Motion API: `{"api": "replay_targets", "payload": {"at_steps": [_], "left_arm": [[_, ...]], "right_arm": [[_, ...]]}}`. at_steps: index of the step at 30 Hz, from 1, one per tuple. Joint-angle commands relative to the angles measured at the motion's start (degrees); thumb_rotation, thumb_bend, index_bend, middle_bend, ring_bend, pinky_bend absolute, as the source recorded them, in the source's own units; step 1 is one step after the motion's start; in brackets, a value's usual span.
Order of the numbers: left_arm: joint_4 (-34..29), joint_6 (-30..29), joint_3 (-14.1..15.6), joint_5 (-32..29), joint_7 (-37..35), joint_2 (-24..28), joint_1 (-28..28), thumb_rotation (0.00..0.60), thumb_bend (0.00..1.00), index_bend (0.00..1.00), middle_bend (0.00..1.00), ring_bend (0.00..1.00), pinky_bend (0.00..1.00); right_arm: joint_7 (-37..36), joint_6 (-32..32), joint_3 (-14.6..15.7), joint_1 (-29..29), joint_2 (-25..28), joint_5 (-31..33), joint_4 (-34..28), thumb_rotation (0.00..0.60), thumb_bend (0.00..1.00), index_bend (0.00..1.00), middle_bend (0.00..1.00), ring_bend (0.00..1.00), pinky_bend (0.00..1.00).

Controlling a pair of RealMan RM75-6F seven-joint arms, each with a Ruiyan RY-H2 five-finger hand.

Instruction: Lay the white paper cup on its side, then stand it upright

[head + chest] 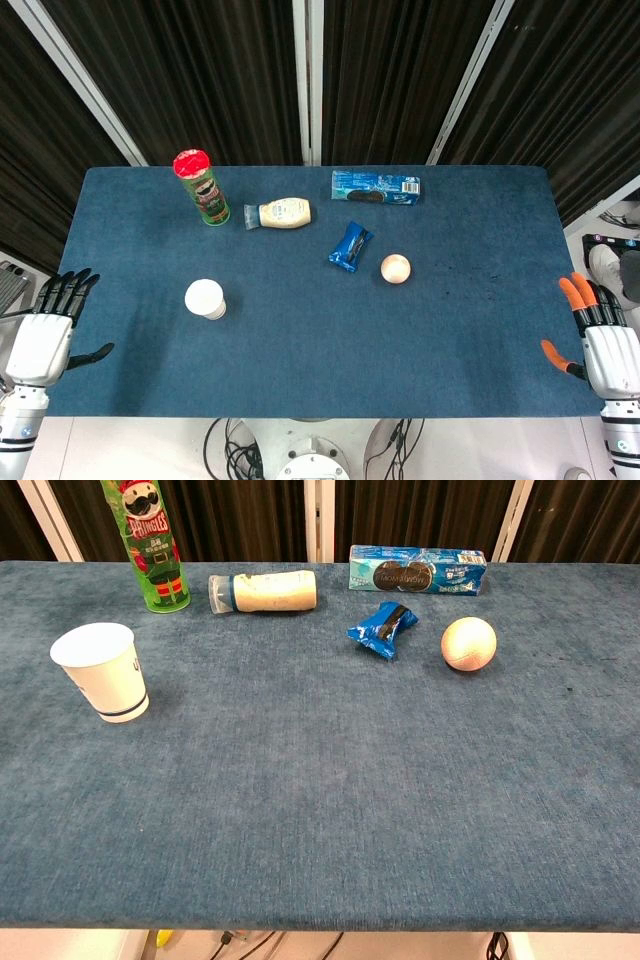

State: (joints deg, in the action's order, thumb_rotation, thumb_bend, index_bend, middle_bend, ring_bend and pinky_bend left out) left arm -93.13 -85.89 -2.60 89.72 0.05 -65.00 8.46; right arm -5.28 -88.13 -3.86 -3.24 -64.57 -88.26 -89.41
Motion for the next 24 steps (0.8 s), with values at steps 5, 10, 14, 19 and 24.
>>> {"api": "replay_targets", "payload": {"at_steps": [5,10,14,19,24], "left_arm": [[0.31,0.31,0.25,0.03,-0.15,-0.38,0.04,0.6,0.09,0.08,0.03,0.0,0.0],[-0.06,1.22,0.4,0.53,0.69,-0.17,0.66,0.6,0.09,0.08,0.03,0.0,0.0],[-1.99,3.98,0.48,0.69,3.01,0.88,2.25,0.6,0.09,0.08,0.03,0.0,0.0],[-5.66,7.57,-0.47,1.73,7.82,2.23,5.54,0.6,0.09,0.08,0.03,0.0,0.0],[-7.85,12.56,-1.48,3.15,11.18,1.47,10.02,0.6,0.09,0.08,0.03,0.0,0.0]], "right_arm": [[-0.11,0.27,0.06,-0.06,-0.09,0.05,0.3,0.6,0.19,0.0,0.0,0.0,0.0],[-0.26,-0.08,-0.09,-0.01,0.15,-0.04,0.23,0.6,0.19,0.0,0.0,0.0,0.0],[0.19,0.32,0.03,-0.17,0.01,-0.08,0.06,0.6,0.19,0.0,0.0,0.0,0.0],[0.77,0.64,0.07,-0.21,-0.05,0.19,-0.2,0.6,0.19,0.0,0.0,0.0,0.0],[0.95,1.04,0.05,-0.21,-0.28,0.73,0.65,0.6,0.19,0.0,0.0,0.0,0.0]]}}
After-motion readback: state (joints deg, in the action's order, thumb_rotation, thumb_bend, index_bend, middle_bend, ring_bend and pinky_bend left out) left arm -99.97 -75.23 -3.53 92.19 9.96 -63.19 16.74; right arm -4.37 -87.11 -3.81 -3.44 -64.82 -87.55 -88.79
